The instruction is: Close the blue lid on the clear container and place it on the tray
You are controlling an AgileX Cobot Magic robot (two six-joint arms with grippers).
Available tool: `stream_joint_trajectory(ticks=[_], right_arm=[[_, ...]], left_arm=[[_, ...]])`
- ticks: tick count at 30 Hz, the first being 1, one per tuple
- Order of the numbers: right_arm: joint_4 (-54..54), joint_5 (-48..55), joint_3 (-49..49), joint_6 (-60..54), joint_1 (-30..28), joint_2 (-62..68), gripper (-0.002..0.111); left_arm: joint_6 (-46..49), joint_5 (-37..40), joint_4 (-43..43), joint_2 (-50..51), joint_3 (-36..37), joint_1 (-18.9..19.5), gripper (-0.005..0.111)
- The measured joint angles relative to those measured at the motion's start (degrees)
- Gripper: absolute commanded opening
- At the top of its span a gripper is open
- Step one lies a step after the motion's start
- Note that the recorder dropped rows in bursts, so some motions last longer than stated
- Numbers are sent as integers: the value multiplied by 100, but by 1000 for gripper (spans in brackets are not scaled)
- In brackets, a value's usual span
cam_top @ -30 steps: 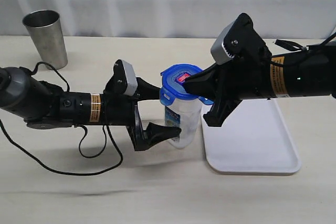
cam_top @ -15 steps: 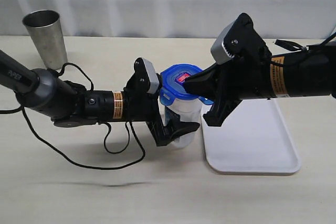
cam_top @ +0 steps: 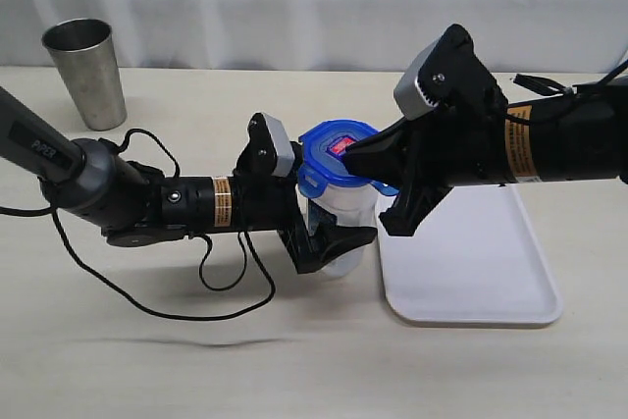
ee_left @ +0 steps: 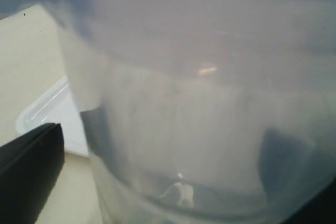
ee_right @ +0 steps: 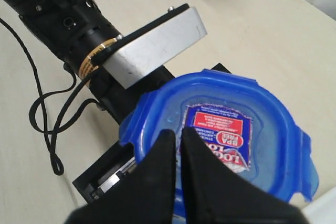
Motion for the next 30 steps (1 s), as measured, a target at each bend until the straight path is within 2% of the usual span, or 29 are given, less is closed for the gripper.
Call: stream_joint_trajectory(ticks=[10, 13, 16, 20, 21, 28, 30], right_arm=[[0, 0, 0, 37, 0, 0, 4], [0, 0, 0, 40, 0, 0, 4], [0, 12, 0, 50, 0, 0, 4], [0, 25, 0, 62, 0, 0, 4], [0, 35, 0, 62, 0, 0, 4], [0, 37, -22, 131, 0, -12, 5], [-45, 37, -45, 273, 0, -46, 10]], left_arm=[[0, -133, 10, 0, 0, 0, 93], [0, -209, 10, 0, 0, 0, 78], [-12, -222, 64, 0, 0, -12, 54], [-27, -197, 64, 0, 0, -12, 9], [-72, -181, 77, 0, 0, -12, 1], [-232, -103, 132, -11, -37, -12, 0], [-291, -82, 132, -11, -51, -12, 0]])
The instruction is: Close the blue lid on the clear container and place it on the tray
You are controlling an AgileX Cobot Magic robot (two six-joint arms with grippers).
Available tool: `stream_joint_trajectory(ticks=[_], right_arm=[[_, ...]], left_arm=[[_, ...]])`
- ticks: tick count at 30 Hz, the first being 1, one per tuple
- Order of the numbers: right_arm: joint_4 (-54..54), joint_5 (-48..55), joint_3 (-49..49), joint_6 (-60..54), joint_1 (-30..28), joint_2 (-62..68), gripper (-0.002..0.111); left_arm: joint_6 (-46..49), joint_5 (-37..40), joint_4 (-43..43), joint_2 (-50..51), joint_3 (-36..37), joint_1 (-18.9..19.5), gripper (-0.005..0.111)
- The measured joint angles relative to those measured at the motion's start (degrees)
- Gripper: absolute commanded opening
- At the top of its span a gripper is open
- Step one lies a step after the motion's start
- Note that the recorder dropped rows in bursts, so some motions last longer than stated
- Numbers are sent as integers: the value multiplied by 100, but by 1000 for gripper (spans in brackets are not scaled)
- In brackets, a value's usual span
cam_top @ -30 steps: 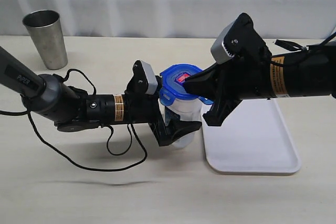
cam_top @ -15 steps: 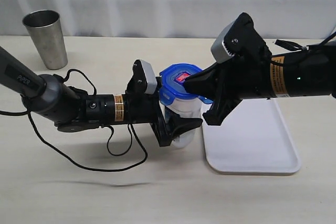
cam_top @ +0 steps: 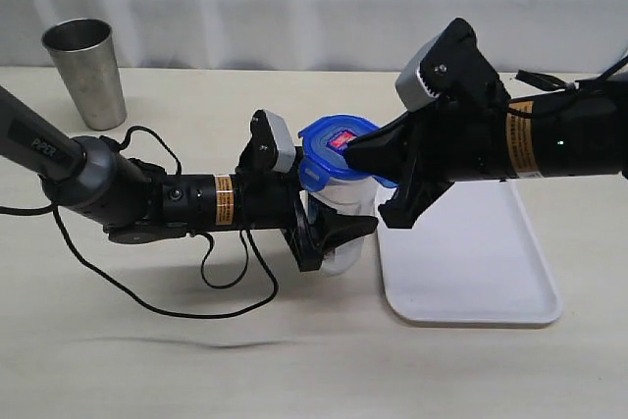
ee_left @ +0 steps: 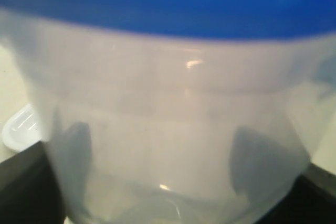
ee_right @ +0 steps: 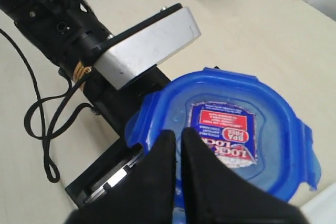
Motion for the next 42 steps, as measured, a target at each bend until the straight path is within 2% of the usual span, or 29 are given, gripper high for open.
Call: stream_joint_trajectory(ticks=[6, 9, 11, 12, 13, 14, 15, 16, 18, 20, 21, 23, 25, 27, 29, 31, 33, 42], right_arm=[[-64, 90, -166, 553, 0, -461, 33], [-96, 475, -166, 1013, 38, -815, 33], [-255, 1822, -203, 1395, 323, -1129, 33], [-289, 3115, -214, 1492, 728, -1244, 33], [-216, 3650, -217, 1497, 916, -1259, 33], [357, 4824, -292, 1177, 1371, -1259, 33], [763, 5220, -359, 854, 1536, -1230, 33], [1988, 6150, -669, -314, 1881, -1102, 33], [3920, 7270, -1322, -2348, 2077, -814, 37], [6102, 7685, -1920, -4235, 2092, -580, 48], [7164, 7701, -2115, -5139, 2118, -525, 49], [8599, 7680, -2258, -6344, 2140, -513, 49], [9378, 7680, -2291, -6962, 2199, -416, 49], [9417, 7680, -2291, -7067, 2318, -225, 49], [8938, 7591, -2303, -6875, 2595, 96, 49], [7834, 7511, -2341, -6265, 2853, 459, 48], [7318, 7486, -2353, -6010, 2917, 631, 44], [6710, 7488, -2436, -6131, 2946, 993, 43]], left_arm=[[-11, 0, 0, 0, 0, 0, 0], [-11, 0, -10, 0, 0, 0, 0], [-11, 0, -10, 0, 0, 0, 0], [-11, 0, -10, 0, 0, 0, 0], [-11, 0, -10, 0, 0, 0, 0], [-11, 0, -10, 0, 0, 0, 0], [-11, 0, -10, 0, 0, 0, 0], [-11, 0, -10, 0, 0, 0, 0], [-11, 0, -10, 0, 0, 0, 0], [-11, 0, -10, 0, 0, 0, 0], [-11, 0, -10, 0, 0, 0, 0], [-11, 0, -10, 0, 0, 0, 0], [-11, 0, -10, 0, 0, 0, 0], [-11, 0, -10, 0, 0, 0, 0], [-11, 0, -10, 0, 0, 0, 0], [-11, 0, -10, 0, 0, 0, 0], [-11, 4, -10, 0, 0, 0, 0], [-52, 14, -22, 0, 0, 0, 0]])
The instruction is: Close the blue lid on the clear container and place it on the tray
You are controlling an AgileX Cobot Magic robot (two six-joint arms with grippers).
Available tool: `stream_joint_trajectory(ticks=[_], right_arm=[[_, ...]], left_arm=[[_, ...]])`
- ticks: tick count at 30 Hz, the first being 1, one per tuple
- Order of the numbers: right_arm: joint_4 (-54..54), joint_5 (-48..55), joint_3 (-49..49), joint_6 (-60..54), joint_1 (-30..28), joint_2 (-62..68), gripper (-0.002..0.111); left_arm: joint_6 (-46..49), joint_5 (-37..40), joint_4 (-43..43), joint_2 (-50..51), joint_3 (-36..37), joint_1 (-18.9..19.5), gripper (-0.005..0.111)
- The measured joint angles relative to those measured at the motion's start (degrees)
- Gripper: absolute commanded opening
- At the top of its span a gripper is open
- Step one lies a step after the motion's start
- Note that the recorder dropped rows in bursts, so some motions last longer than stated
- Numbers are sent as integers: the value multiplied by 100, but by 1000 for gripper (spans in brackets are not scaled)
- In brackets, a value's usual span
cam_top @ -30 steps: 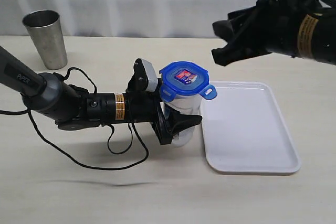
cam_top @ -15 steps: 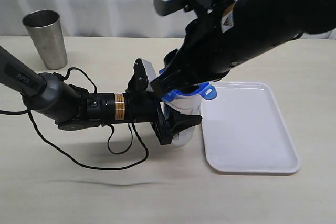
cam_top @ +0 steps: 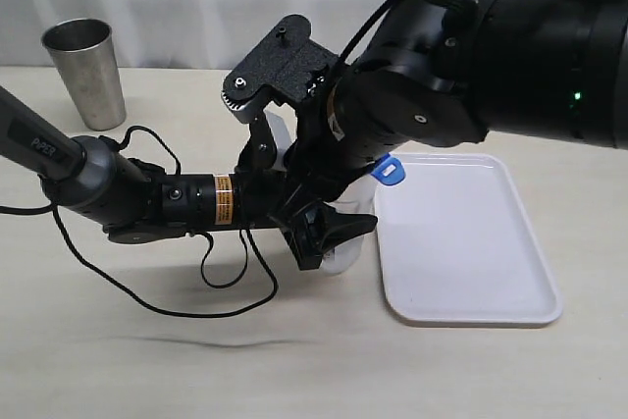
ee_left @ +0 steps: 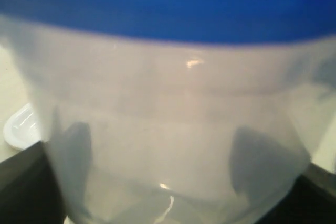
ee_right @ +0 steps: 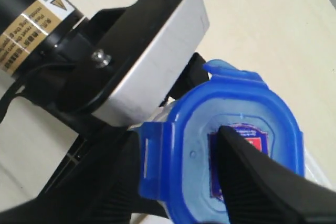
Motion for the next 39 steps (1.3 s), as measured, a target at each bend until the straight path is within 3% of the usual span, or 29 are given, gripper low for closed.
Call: stream_joint_trajectory(ticks=[20, 30, 39], right_arm=[[-1404, 383, 92, -324, 424, 418, 43], [-1555, 243, 216, -391, 447, 382, 44], [-1090, 145, 317, -582, 307, 101, 56]], left_arm=[[-8, 75, -63, 0, -3, 0, 0], [-8, 75, -75, 0, -3, 0, 0], [4, 75, -75, 0, -3, 0, 0]])
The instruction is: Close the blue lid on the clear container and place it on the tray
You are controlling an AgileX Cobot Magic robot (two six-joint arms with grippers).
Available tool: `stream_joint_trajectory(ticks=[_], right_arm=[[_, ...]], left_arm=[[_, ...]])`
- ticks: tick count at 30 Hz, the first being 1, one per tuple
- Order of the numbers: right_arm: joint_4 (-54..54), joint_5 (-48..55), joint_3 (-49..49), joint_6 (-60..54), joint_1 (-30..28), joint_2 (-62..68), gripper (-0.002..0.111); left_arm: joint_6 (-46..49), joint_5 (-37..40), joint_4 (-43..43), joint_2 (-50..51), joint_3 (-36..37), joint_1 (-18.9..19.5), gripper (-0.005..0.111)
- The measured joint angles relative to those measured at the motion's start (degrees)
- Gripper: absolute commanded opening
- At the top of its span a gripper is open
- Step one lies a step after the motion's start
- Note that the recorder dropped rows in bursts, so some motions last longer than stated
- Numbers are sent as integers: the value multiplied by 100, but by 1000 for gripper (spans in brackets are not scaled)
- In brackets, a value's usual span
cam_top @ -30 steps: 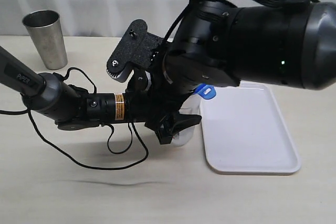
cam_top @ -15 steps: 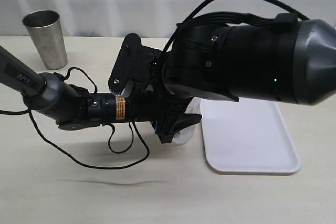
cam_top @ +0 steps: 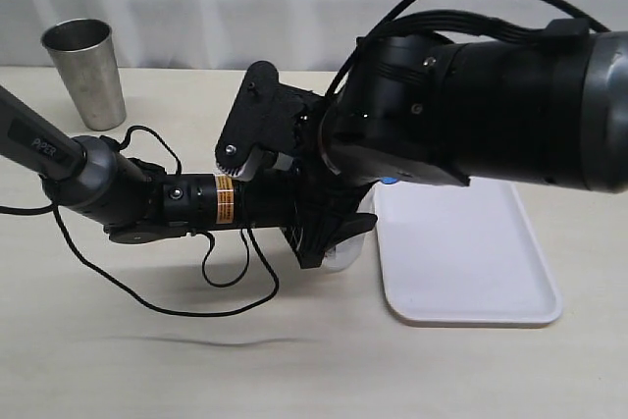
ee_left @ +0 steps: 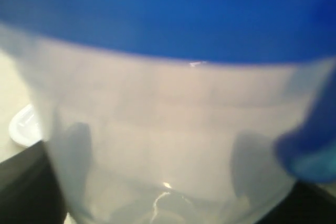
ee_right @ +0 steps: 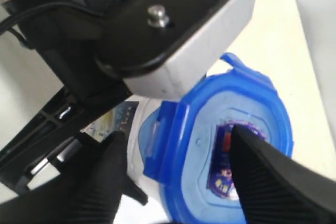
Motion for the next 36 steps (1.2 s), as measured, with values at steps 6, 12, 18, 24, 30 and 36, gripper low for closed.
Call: stream_joint_trajectory(ticks=[6, 12, 18, 24, 30, 36], right_arm=[[731, -164, 101, -92, -166, -327, 56], [1464, -149, 150, -277, -175, -595, 56], [1801, -172, 163, -310, -200, -954, 56], [2152, -213, 163, -188, -702, -1193, 56], [2426, -601, 163, 254, -1464, -1204, 52], [3436, -566, 7, -206, -2175, -1178, 47]], left_arm=[[25, 0, 23, 0, 0, 0, 0], [15, 0, 23, 0, 0, 0, 0], [15, 0, 23, 0, 0, 0, 0], [15, 0, 23, 0, 0, 0, 0], [15, 15, 23, 0, 0, 0, 0], [-8, 15, 23, 0, 0, 0, 0]])
